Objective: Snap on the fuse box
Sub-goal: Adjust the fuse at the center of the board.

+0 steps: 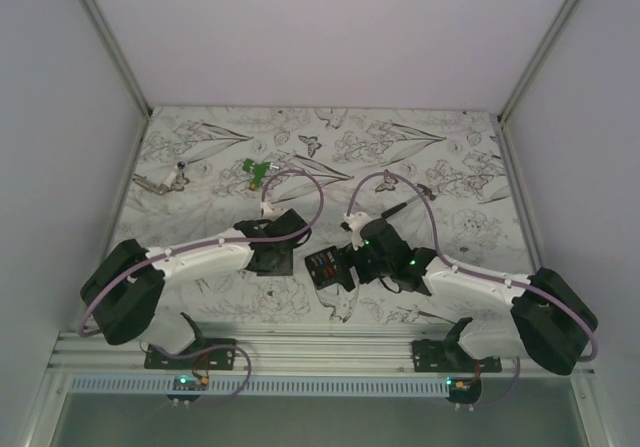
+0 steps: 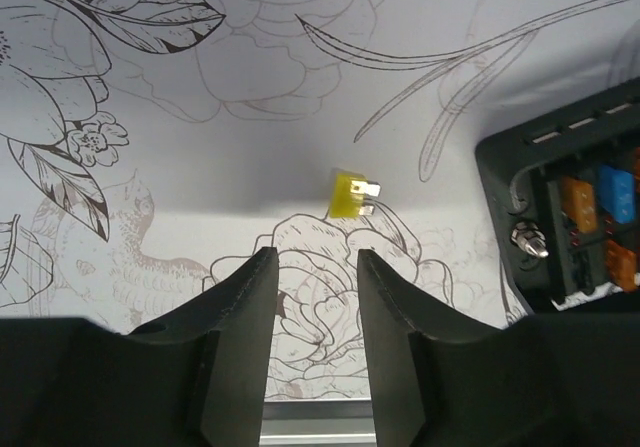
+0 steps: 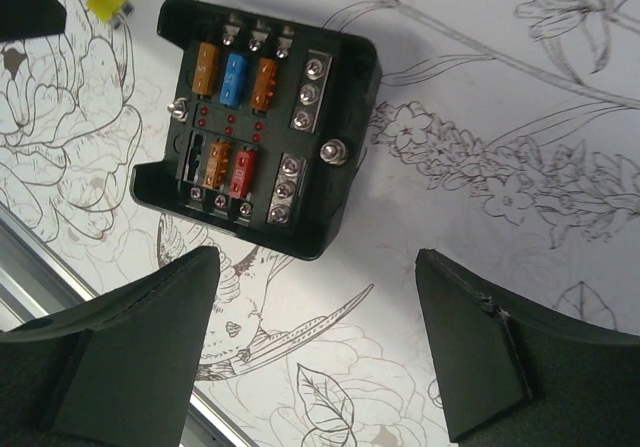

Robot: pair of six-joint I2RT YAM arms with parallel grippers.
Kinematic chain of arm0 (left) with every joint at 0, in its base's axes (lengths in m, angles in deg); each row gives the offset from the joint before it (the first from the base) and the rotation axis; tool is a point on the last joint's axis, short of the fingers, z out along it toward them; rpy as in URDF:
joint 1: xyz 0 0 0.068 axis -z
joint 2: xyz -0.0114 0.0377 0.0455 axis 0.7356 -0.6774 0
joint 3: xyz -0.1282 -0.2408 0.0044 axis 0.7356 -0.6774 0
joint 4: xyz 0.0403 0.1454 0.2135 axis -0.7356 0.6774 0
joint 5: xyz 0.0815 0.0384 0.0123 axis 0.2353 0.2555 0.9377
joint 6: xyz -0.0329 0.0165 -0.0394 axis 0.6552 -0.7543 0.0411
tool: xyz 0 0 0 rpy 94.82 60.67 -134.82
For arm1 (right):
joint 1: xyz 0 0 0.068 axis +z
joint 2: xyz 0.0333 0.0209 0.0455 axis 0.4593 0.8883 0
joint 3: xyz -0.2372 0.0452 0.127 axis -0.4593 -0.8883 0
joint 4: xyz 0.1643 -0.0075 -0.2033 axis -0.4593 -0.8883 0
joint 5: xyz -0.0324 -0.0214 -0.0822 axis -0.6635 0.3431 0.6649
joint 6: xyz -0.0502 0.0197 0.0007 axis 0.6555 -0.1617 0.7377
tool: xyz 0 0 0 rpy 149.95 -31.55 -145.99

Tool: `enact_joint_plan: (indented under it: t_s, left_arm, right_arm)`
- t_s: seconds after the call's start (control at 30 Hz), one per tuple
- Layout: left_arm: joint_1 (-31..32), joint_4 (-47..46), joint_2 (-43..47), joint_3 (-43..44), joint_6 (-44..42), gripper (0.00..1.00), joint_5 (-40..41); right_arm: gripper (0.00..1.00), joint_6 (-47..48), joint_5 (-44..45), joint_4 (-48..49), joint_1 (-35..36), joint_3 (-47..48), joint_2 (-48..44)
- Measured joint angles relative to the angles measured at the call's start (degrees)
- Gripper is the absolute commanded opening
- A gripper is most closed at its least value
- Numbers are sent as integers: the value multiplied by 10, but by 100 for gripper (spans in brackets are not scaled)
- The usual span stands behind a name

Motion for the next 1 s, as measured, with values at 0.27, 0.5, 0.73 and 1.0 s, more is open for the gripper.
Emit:
enact_joint_plan:
  t_s: [0.27,0.5,0.73,1.0]
  left_arm:
    - [0,-6,10,-2,5,58,-9]
    - [-3,-21,-46,4,0,59,-10]
    - [-13,-25,-46,1,0,59,-3]
    - [-36,-33,-19,-26,-2,59,6]
  right_arm:
    - [85,-4,-10,6,9,0,21]
    - [86,-6,-10,17,10,0,21]
    - [86,-6,-10,21,12,0,27]
    - [86,-6,-12,21,14,0,34]
